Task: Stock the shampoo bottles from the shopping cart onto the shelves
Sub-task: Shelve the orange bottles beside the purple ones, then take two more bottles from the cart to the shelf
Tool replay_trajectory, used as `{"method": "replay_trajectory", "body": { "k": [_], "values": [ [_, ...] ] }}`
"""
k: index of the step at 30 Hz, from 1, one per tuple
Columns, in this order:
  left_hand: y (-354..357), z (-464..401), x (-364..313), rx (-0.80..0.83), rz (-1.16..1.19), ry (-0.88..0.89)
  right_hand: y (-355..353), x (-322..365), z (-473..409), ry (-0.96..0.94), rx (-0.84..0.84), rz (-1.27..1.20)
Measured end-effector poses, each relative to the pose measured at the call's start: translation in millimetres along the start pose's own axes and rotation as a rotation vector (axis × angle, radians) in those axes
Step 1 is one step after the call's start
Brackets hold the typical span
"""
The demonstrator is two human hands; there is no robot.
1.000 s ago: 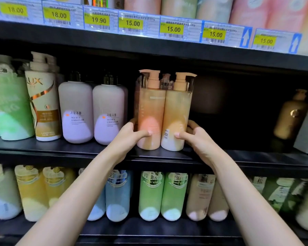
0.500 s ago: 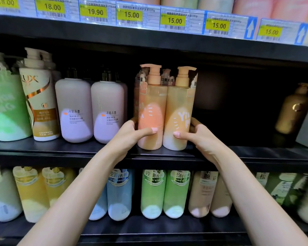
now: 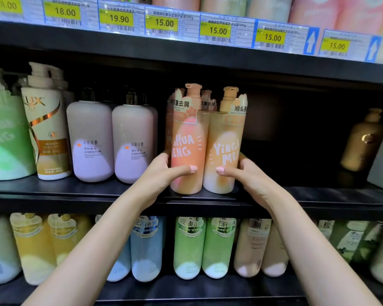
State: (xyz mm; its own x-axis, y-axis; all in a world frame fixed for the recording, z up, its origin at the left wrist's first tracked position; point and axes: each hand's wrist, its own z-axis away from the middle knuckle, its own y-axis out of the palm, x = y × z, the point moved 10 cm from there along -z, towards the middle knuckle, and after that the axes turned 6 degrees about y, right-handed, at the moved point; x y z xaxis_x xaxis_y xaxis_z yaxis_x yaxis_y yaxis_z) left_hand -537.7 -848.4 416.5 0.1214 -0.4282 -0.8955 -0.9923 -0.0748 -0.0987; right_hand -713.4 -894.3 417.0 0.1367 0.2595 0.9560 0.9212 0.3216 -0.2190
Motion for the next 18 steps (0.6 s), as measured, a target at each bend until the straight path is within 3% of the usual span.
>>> {"method": "replay_trajectory", "body": {
  "k": [7,18],
  "values": [
    [-18.3,6.8,-14.5,-0.247,-0.336,0.043,-2.1,2.4,4.4,0.003,-0.01,0.01],
    [-18.5,11.6,-23.1,-0.236,-0.238,0.131,-0.3,4.4,2.3,-0.021,0.005,-0.022]
  ]
}}
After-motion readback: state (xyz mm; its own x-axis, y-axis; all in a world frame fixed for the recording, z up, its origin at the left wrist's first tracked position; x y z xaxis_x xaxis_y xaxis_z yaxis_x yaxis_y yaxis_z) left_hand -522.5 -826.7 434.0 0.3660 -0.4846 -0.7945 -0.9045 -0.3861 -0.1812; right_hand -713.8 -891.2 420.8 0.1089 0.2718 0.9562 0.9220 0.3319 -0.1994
